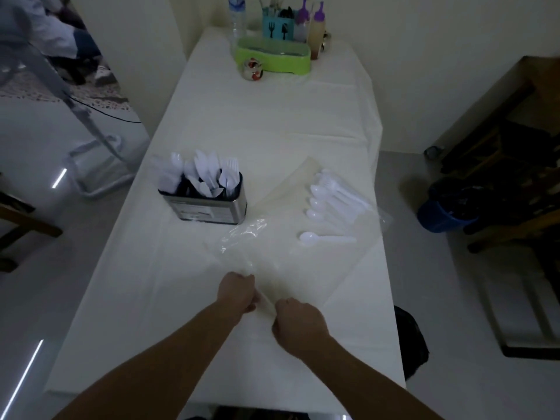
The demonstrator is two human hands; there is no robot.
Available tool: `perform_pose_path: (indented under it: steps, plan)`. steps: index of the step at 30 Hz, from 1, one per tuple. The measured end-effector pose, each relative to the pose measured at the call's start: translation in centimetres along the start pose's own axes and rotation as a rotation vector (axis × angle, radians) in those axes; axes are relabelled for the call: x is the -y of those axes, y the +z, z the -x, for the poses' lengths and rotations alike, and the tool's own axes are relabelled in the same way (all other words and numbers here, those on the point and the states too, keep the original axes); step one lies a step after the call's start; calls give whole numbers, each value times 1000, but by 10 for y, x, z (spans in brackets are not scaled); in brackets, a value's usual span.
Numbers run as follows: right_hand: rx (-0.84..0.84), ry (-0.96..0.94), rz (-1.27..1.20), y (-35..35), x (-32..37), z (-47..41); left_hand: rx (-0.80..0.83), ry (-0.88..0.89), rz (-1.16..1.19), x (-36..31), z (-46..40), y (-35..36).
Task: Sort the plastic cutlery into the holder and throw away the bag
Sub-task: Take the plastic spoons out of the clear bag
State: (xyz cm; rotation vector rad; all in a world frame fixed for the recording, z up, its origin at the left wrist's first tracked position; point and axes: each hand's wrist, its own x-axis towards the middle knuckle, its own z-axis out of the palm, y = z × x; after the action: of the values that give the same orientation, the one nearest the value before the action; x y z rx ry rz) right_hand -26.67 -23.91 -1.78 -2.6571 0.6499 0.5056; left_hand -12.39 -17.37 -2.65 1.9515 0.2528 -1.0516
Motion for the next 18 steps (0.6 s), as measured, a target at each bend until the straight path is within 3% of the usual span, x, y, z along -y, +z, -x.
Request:
perform_pose_path:
  steps: [7,12,18]
  plan:
    - [79,-48,-148,20,29,5,-39,64,-93,17,-4,-41]
    - [-28,27,-107,-4,-13,-22,-63,5,-52,26,-6,-64]
    - [-126,200,21,-45,-78,-60,-113,134,-300,34,-22,-91]
